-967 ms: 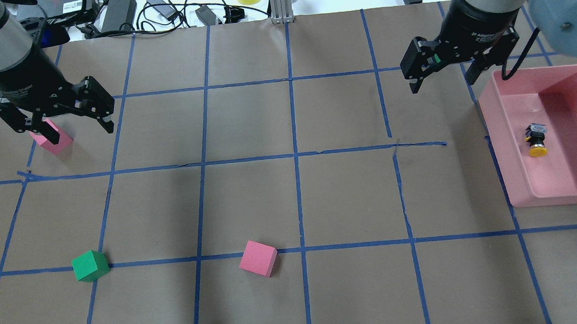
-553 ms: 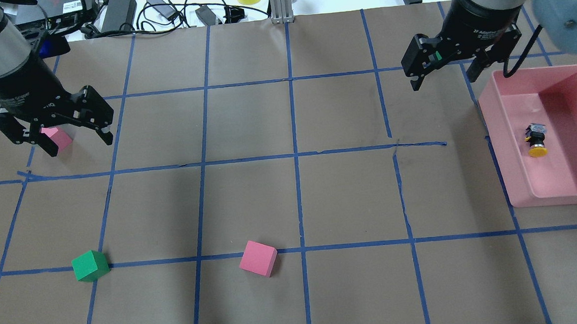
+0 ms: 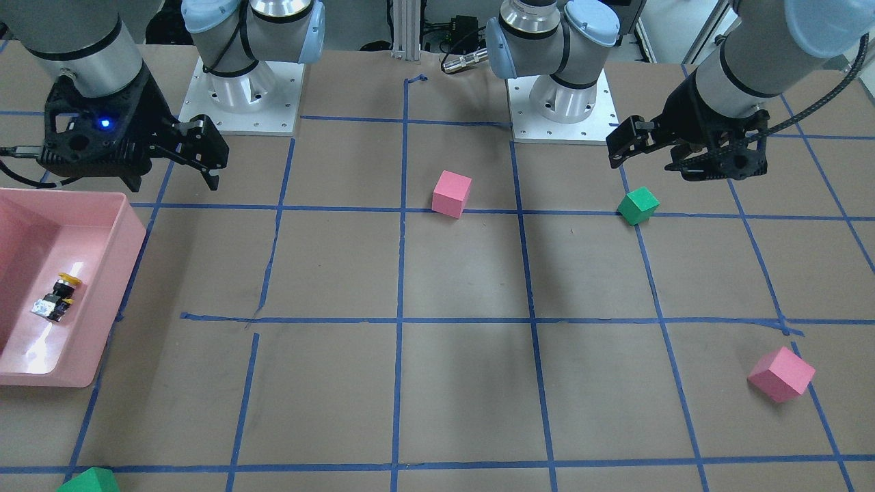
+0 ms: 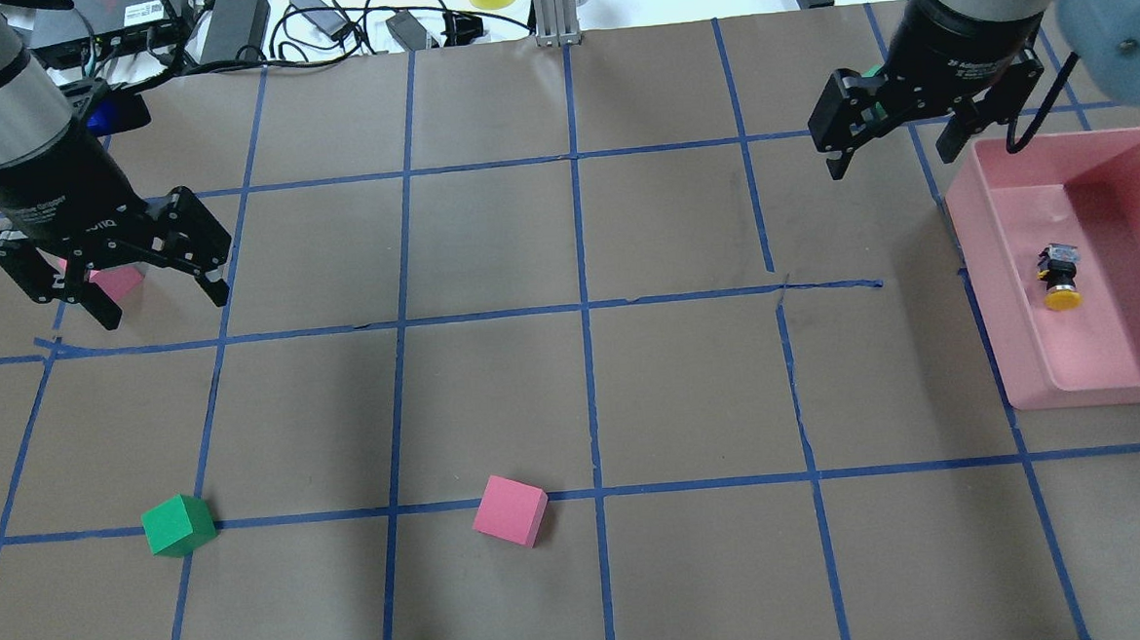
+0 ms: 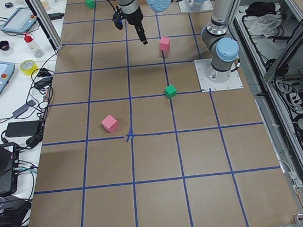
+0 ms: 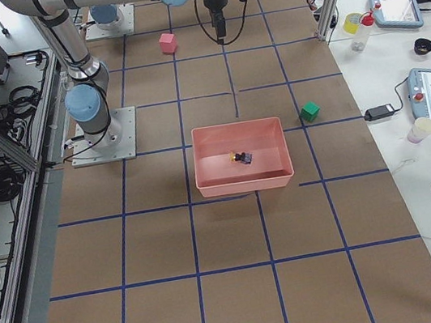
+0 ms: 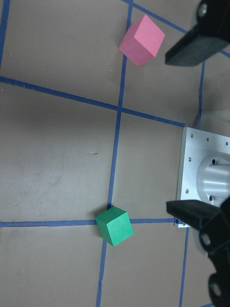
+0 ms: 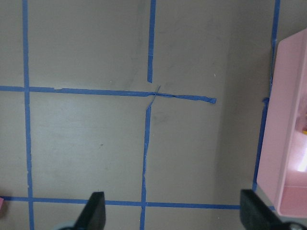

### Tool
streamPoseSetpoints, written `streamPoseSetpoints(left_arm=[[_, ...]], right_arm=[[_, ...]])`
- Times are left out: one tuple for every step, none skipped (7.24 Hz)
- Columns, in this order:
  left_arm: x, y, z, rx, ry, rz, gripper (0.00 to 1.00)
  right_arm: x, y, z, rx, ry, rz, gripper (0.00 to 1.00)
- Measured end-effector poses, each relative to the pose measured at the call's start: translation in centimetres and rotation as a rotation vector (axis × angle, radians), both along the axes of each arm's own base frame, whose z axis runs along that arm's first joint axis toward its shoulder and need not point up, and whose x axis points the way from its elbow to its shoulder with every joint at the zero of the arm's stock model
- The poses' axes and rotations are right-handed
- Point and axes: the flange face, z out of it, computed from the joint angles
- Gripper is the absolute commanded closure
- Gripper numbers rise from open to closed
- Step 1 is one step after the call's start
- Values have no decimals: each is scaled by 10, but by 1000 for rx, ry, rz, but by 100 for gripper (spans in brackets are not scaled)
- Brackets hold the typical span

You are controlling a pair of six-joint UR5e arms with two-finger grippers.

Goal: Align button upright
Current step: 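Move the right gripper over the pink bin toward the yellow button switch, then lower the right gripper into the bin and grasp the button switch body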

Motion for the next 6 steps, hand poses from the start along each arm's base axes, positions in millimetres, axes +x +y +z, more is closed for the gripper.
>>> streamPoseSetpoints(left_arm=[[-1,-5,5,-34,-4,-2,0],[0,-16,12,-116,-17,0,0],[2,-27,19,-219,-35,2,0],[2,-34,23,-289,-44,4,0],[1,-36,25,-321,-43,3,0],[-4,-35,27,-340,-30,0,0]], right_arm=[[-38,-8,-7,16,3,-22,0],[-90,-14,-19,39,-6,-49,0],[-144,-19,-40,51,-16,-94,0],[-185,-25,-64,31,-9,-114,0],[-211,-29,-88,4,5,-99,0],[-227,-30,-110,-14,15,-90,0]])
